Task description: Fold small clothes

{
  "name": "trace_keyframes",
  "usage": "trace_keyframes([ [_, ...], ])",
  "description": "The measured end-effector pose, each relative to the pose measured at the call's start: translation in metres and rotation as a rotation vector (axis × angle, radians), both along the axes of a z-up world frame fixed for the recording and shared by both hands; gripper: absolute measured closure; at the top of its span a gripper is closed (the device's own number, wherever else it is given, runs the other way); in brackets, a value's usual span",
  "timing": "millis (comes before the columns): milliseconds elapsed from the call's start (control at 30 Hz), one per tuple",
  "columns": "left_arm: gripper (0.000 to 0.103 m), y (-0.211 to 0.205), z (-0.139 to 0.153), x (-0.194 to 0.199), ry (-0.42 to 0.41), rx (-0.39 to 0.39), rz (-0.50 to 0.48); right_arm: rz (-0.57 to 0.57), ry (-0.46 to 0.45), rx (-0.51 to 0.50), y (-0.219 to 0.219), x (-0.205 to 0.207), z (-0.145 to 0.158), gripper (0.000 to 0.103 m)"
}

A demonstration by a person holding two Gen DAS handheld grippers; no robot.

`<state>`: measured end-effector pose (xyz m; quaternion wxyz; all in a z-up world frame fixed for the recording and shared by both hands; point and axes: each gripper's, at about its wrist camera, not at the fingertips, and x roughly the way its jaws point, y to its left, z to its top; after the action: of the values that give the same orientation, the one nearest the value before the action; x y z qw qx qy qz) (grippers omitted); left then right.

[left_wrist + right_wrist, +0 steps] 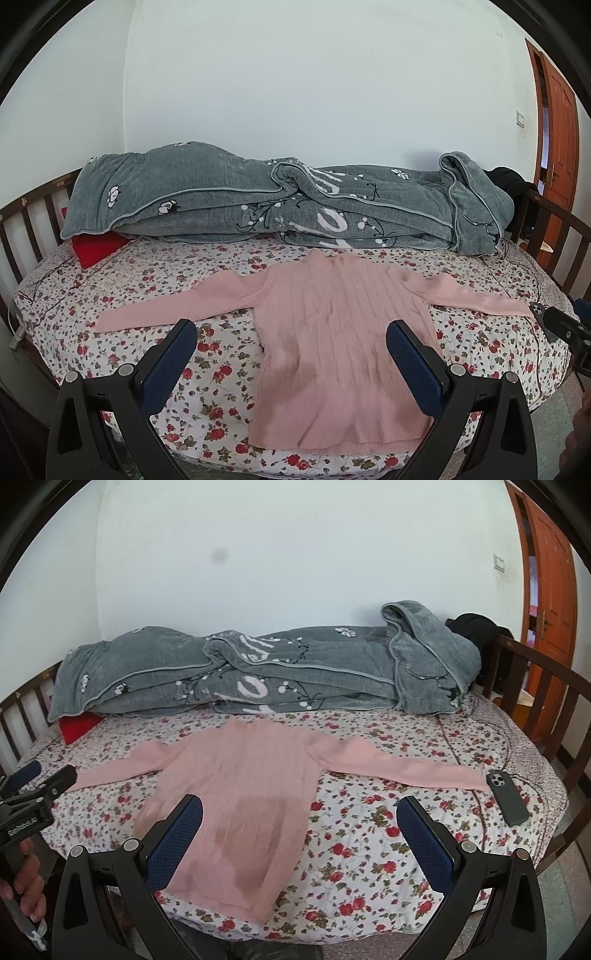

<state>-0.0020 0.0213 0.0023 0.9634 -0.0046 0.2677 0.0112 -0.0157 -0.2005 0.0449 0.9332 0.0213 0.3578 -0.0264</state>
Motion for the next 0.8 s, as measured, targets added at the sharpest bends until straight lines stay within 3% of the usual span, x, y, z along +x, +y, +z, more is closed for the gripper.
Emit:
trace_keyframes([
  [233, 0.0, 0.01, -0.025, 0.016, 0.027, -0.016, 0.005, 0.009, -0.018, -0.036, 0.001, 0.005, -0.019, 0.0],
  [467, 0.0, 0.038, -0.077, 0.047, 0.108, -0.079, 0.004, 0.043, 0.003, 0.009, 0.004, 0.025, -0.061, 0.0],
  [567, 0.001, 0.062, -0.104, 0.064, 0.14, -0.108, 0.024, 0.053, 0.026, 0.042, 0.005, 0.036, -0.087, 0.0],
  [667, 0.013, 0.097, -0.13, 0.083, 0.181, -0.168, 0.05, 0.058, 0.056, 0.045, 0.01, 0.047, -0.108, 0.0],
  [800, 0.014, 0.143, -0.146, 0.098, 0.191, -0.233, 0.086, 0.039, 0.082, 0.012, 0.015, 0.062, -0.126, 0.001],
])
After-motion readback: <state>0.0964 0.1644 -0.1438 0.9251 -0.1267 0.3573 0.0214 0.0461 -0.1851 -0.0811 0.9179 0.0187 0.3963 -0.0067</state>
